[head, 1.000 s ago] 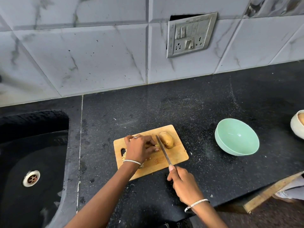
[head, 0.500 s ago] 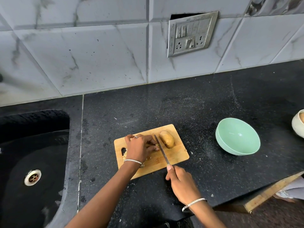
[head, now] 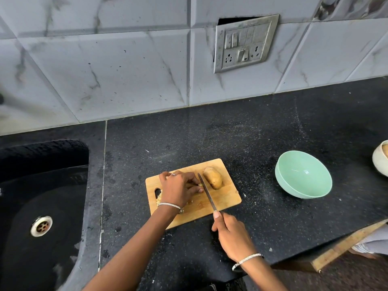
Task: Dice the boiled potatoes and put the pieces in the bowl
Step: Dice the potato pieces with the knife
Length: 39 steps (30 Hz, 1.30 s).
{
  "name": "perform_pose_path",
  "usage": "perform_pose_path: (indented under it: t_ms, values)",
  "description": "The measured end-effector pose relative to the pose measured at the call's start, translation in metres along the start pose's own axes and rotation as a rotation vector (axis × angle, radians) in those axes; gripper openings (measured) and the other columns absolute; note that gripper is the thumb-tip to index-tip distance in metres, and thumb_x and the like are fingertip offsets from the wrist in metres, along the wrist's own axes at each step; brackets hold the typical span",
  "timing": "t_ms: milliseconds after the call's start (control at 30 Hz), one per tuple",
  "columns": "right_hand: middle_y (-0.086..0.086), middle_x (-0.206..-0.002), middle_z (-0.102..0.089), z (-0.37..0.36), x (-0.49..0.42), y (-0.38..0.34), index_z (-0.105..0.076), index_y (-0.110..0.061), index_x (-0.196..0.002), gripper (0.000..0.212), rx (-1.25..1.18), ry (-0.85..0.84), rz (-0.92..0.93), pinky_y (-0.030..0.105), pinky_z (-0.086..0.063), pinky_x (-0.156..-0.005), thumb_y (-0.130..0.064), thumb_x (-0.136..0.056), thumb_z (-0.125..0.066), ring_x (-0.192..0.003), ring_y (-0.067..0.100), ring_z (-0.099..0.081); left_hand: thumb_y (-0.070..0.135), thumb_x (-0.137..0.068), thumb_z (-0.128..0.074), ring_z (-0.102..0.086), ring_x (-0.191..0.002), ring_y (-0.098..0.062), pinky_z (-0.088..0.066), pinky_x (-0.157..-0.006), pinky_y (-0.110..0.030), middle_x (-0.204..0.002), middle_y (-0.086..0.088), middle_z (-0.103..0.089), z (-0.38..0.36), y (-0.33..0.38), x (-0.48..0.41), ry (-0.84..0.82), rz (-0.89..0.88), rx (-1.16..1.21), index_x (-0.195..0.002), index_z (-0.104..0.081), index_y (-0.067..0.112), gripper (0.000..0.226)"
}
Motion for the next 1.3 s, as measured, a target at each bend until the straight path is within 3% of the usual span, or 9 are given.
perform_pose_path:
  t_ms: [133,367,600,900,1133,1300]
  values:
    - [-0.011,-0.073,-0.057,-0.002,0.000,0.000,-0.060,-0.020,-0.086,0.045,0.021,-0.031,-0.019,0.031,-0.042,-0.073,-0.046,-0.104,-0.028,-0.076,0.013,-0.056,0.055,-0.071,-0.074,-0.055,-0.090,0.001,-0.022,-0.090,-0.036,-0.078,0.026,-0.063,0.002,0.005,0.002,0.000,-0.030,-0.026,-0.084,-0.064,0.037,0.024]
    - [0.009,-0.094,-0.063,-0.014,-0.006,-0.003,-0.051,-0.020,-0.092,0.038,0.101,-0.036,-0.026,0.038,-0.042,-0.077,-0.045,-0.104,-0.025,-0.096,0.034,-0.059,0.054,-0.073,-0.072,-0.056,-0.093,0.000,-0.020,-0.091,-0.036,-0.081,0.024,-0.066,0.000,0.005,0.003,0.015,-0.046,-0.024,-0.085,-0.066,0.037,0.022]
    - [0.014,-0.107,-0.061,-0.012,-0.005,-0.003,-0.056,-0.016,-0.109,0.046,0.157,-0.019,-0.071,0.042,-0.045,-0.086,-0.046,-0.104,-0.021,-0.105,0.037,-0.057,0.051,-0.073,-0.073,-0.057,-0.086,0.001,-0.018,-0.090,-0.032,-0.075,0.023,-0.066,0.000,0.005,0.003,0.045,-0.029,-0.015,-0.081,-0.067,0.035,0.018]
    - [0.008,-0.104,-0.063,-0.013,0.014,0.005,-0.050,-0.023,-0.092,0.041,0.203,-0.027,-0.091,0.039,-0.044,-0.079,-0.049,-0.103,-0.021,-0.103,0.033,-0.060,0.051,-0.074,-0.073,-0.058,-0.089,0.001,-0.021,-0.094,-0.037,-0.077,0.023,-0.067,-0.001,0.002,0.004,0.026,-0.004,-0.006,-0.082,-0.068,0.034,0.019]
    - [-0.002,-0.086,-0.059,-0.002,0.020,0.014,-0.047,-0.024,-0.083,0.041,0.180,-0.039,-0.055,0.037,-0.041,-0.078,-0.048,-0.104,-0.020,-0.096,0.026,-0.058,0.053,-0.073,-0.074,-0.055,-0.094,-0.001,-0.020,-0.096,-0.039,-0.077,0.024,-0.065,0.003,-0.009,0.007,0.007,0.008,-0.015,-0.082,-0.065,0.034,0.023]
    - [0.003,-0.090,-0.064,-0.004,0.013,0.004,-0.047,-0.026,-0.081,0.043,0.150,0.001,-0.030,0.039,-0.046,-0.079,-0.051,-0.102,-0.020,-0.090,0.027,-0.060,0.053,-0.070,-0.075,-0.053,-0.098,-0.001,-0.014,-0.089,-0.032,-0.081,0.024,-0.066,0.009,-0.006,0.012,0.032,-0.014,-0.022,-0.087,-0.066,0.035,0.026]
Point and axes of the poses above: each hand's wrist, its own x-axis away from the middle knuckle, its own z-axis out of the back of the hand, y = z × x, the point moved 8 cm from there along -x, towards the middle knuckle
